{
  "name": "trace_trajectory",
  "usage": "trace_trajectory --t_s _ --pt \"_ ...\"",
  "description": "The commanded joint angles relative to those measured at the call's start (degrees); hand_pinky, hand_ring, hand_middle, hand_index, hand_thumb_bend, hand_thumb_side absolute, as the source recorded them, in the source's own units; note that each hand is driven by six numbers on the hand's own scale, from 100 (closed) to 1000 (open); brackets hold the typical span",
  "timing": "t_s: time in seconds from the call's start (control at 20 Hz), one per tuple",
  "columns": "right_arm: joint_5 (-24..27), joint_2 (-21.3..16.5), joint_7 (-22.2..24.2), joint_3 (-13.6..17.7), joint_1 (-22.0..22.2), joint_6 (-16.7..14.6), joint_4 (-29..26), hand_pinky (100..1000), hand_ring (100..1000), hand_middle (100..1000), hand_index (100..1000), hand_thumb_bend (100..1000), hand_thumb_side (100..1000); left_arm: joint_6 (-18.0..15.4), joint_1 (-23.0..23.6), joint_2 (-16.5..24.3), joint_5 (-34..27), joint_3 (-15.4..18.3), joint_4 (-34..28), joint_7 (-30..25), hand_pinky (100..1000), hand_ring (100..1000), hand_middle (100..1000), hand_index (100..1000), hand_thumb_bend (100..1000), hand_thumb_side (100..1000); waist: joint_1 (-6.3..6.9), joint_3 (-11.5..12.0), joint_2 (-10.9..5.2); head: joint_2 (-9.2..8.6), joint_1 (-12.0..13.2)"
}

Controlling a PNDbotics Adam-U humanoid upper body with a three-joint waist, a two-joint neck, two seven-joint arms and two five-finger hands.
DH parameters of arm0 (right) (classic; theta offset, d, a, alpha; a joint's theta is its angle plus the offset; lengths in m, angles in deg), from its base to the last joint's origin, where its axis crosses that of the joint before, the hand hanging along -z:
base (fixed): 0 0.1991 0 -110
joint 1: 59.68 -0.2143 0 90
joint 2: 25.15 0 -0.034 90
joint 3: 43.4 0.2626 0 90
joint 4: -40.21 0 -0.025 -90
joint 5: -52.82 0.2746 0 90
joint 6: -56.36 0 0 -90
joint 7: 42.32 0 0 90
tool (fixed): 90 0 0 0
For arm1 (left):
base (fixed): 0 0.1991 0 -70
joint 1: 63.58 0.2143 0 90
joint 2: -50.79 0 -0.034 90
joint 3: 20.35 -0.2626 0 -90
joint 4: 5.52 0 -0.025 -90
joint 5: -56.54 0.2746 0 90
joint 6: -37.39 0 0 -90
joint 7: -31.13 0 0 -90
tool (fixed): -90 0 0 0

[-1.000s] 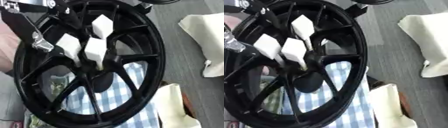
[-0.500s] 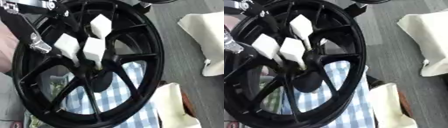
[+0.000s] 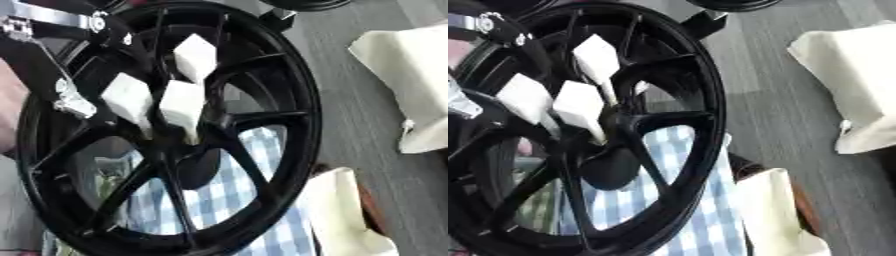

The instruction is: Pull the pin out of the wheel hub.

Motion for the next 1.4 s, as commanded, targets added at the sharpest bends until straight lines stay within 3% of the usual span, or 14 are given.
trace_trajectory --t_s 0.05,0.5,0.75,1.0,1.35,1.4 --pt "0.2 -0.9 -0.2 0.4 -0.2 0.1 -0.6 870 750 661 734 100 667 0.6 -0.5 1.9 2.6 0.4 -2.2 0.6 838 885 744 829 571 300 -0.12 -0.1 -1.21 -0.64 -0.1" --pt "0.3 -0.8 -0.1 0.3 -0.2 0.0 -0.5 871 750 661 734 100 669 4.5 -0.2 1.7 10.6 -1.1 -5.5 1.7 818 752 627 798 524 334 0.10 -0.1 -1.32 -0.65 -0.1" --pt "0.3 -0.7 -0.1 0.4 -0.1 0.0 -0.4 871 750 662 735 100 671 5.9 -0.3 1.5 12.8 -1.4 -5.8 1.6 792 708 586 746 472 280 0.14 -0.2 -1.32 -0.68 0.0" --pt "0.3 -0.5 -0.2 0.5 0.0 -0.1 -0.4 872 750 662 735 100 673 6.6 -0.1 1.5 13.1 -1.5 -5.9 1.3 762 638 513 674 339 155 0.11 -0.2 -1.30 -0.68 0.1" --pt "0.4 -0.4 -0.4 0.6 0.1 -0.1 -0.2 872 751 662 735 100 678 7.9 0.5 1.7 9.7 -0.8 -6.2 2.6 727 578 394 522 163 107 -0.03 -0.3 -1.34 -0.67 0.1" --pt "0.4 -0.4 -0.4 0.6 0.1 -0.1 -0.2 872 751 662 735 100 675 8.1 0.6 1.9 9.3 -0.4 -6.5 2.9 725 570 378 500 175 100 -0.06 -0.3 -1.35 -0.69 0.0"
